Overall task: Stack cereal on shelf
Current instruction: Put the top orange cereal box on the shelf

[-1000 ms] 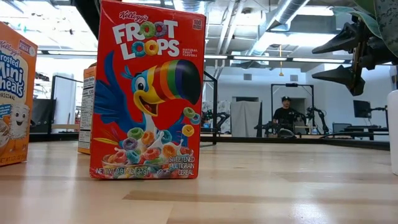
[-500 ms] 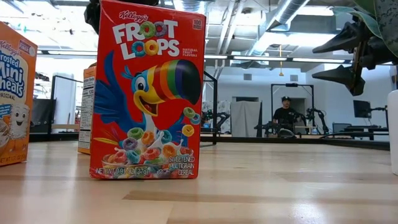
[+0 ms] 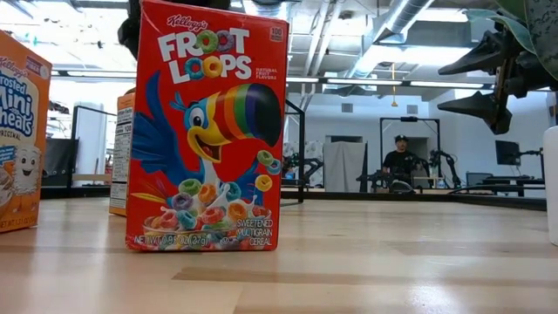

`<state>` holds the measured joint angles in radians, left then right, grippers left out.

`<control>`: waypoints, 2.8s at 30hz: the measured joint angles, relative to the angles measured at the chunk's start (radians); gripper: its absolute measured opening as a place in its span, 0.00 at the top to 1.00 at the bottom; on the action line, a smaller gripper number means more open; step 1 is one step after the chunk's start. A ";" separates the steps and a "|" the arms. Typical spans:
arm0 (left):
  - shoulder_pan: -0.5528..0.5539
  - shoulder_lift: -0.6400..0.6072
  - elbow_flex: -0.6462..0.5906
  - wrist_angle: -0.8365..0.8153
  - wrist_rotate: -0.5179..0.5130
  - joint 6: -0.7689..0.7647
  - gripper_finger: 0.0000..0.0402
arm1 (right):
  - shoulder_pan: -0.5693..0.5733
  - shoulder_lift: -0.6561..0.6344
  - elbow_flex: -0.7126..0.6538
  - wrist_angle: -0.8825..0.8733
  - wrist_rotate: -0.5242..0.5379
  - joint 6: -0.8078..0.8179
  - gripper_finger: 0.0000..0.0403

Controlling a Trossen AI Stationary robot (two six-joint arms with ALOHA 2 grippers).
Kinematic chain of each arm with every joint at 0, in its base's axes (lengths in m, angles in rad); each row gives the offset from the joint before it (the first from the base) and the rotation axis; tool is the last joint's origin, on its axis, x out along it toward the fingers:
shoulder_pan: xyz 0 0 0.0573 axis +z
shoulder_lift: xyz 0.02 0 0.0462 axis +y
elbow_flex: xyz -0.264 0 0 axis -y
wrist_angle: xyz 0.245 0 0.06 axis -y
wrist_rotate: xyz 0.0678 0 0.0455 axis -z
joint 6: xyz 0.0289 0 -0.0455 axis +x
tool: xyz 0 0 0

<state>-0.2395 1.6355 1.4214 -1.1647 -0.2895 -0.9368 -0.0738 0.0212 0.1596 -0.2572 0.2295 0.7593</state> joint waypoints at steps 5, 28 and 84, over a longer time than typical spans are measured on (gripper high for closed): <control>-0.023 0.019 -0.007 0.020 0.029 -0.019 0.16 | 0.000 0.000 0.000 -0.001 0.000 0.000 0.21; -0.054 0.069 -0.011 -0.004 0.038 -0.069 0.21 | 0.002 0.000 0.000 0.001 0.000 0.002 0.21; 0.190 -0.179 0.043 -0.254 -0.004 0.244 0.58 | 0.000 0.000 0.000 -0.005 0.003 -0.028 0.21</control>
<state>-0.0493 1.4565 1.4647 -1.4183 -0.2932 -0.6928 -0.0742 0.0212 0.1596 -0.2619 0.2329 0.7313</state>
